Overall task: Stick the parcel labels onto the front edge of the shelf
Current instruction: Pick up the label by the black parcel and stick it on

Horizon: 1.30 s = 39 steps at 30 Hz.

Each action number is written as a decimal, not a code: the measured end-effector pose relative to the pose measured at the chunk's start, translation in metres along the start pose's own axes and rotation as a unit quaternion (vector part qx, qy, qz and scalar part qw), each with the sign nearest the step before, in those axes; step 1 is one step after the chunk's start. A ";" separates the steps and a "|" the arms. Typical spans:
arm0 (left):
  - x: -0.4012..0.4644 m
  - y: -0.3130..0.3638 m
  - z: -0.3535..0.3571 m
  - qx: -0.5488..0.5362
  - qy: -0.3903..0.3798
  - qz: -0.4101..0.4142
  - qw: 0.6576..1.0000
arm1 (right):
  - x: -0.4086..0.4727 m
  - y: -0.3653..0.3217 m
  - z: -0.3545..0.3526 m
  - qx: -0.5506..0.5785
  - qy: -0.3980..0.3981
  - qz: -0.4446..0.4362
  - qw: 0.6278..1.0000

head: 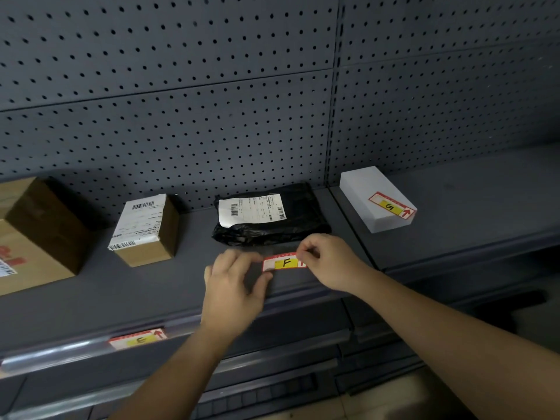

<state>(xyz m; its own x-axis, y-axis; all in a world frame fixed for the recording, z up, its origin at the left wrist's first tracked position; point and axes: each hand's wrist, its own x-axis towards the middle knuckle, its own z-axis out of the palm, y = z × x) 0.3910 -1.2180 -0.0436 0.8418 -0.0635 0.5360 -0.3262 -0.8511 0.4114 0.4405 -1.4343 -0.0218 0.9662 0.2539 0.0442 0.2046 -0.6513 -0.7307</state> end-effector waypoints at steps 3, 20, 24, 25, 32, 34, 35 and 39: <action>-0.030 0.005 0.005 0.026 0.035 0.068 0.997 | -0.011 -0.001 -0.009 0.013 0.000 0.008 1.000; -0.070 -0.011 0.042 0.161 0.052 0.211 0.963 | -0.052 0.005 -0.014 -0.005 -0.014 0.009 1.000; -0.069 -0.009 0.039 0.141 0.039 0.205 0.968 | -0.053 0.006 -0.013 -0.023 -0.015 -0.028 0.999; -0.070 -0.008 0.039 0.134 0.037 0.202 0.969 | -0.054 0.006 -0.012 -0.028 -0.017 -0.040 0.999; -0.068 -0.004 0.035 0.095 0.032 0.189 0.977 | -0.053 0.015 -0.011 -0.083 -0.038 -0.098 0.991; -0.068 -0.003 0.034 0.091 0.025 0.189 0.977 | -0.052 0.016 -0.008 -0.102 -0.040 -0.130 0.985; -0.068 -0.003 0.033 0.091 0.022 0.189 0.977 | -0.052 0.017 -0.006 -0.116 -0.036 -0.150 0.981; -0.068 -0.002 0.032 0.087 0.011 0.181 0.979 | -0.053 0.022 0.002 -0.186 0.000 -0.222 0.957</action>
<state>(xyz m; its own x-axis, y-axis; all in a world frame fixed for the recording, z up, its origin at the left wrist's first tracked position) 0.3481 -1.2284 -0.1047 0.6736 -0.3684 0.6407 -0.5224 -0.8506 0.0601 0.3931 -1.4607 -0.0415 0.7706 0.5650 0.2948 0.6372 -0.6888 -0.3456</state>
